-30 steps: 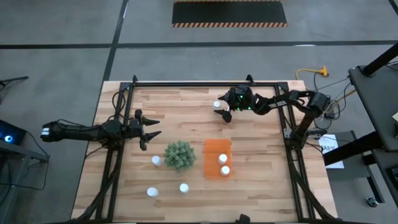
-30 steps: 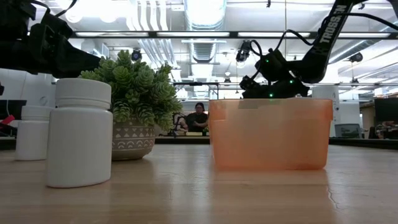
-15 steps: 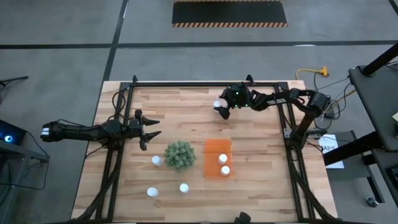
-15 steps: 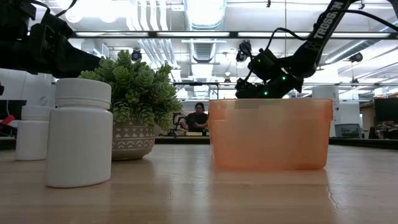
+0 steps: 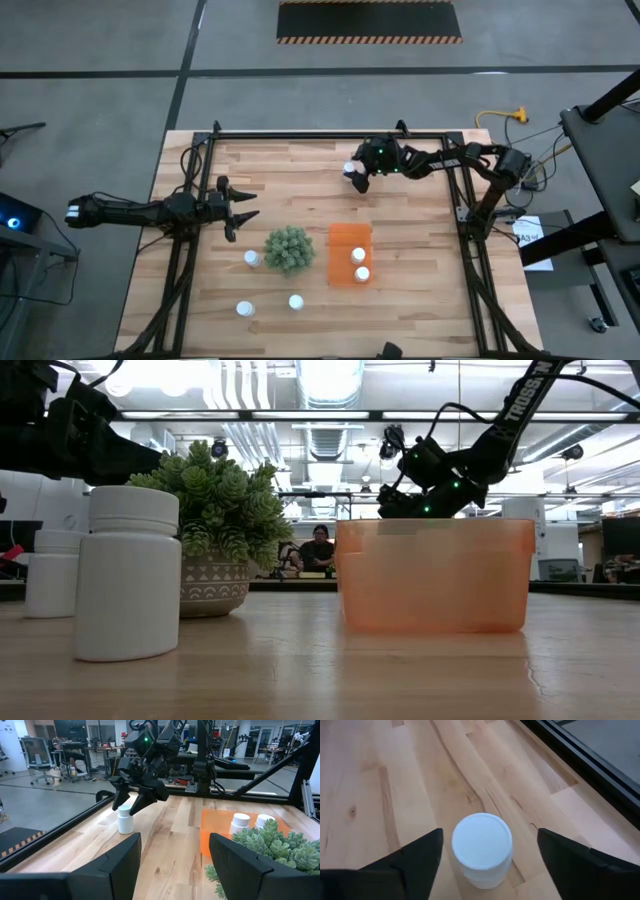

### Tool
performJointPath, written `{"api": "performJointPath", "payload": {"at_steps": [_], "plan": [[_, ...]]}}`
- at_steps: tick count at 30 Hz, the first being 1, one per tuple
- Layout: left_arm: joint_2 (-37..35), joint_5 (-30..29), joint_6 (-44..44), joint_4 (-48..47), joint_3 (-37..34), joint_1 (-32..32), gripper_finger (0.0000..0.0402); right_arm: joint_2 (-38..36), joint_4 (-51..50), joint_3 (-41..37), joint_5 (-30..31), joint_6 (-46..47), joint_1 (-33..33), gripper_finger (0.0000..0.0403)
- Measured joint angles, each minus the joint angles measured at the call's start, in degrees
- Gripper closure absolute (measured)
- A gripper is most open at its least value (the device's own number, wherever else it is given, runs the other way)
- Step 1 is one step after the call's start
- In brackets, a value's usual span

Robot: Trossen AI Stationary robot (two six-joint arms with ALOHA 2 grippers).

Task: Pick and place pill bottles into a basket
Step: Put the white medicine bottle into the orange bin

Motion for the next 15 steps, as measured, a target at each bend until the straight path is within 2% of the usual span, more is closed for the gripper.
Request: {"api": "performJointPath", "payload": {"at_steps": [15], "plan": [[0.0, 0.0, 0.0, 0.0, 0.0, 0.02, 0.0184, -0.02, 0.05, 0.0, 0.0, -0.17, 0.31, 0.0249]]}}
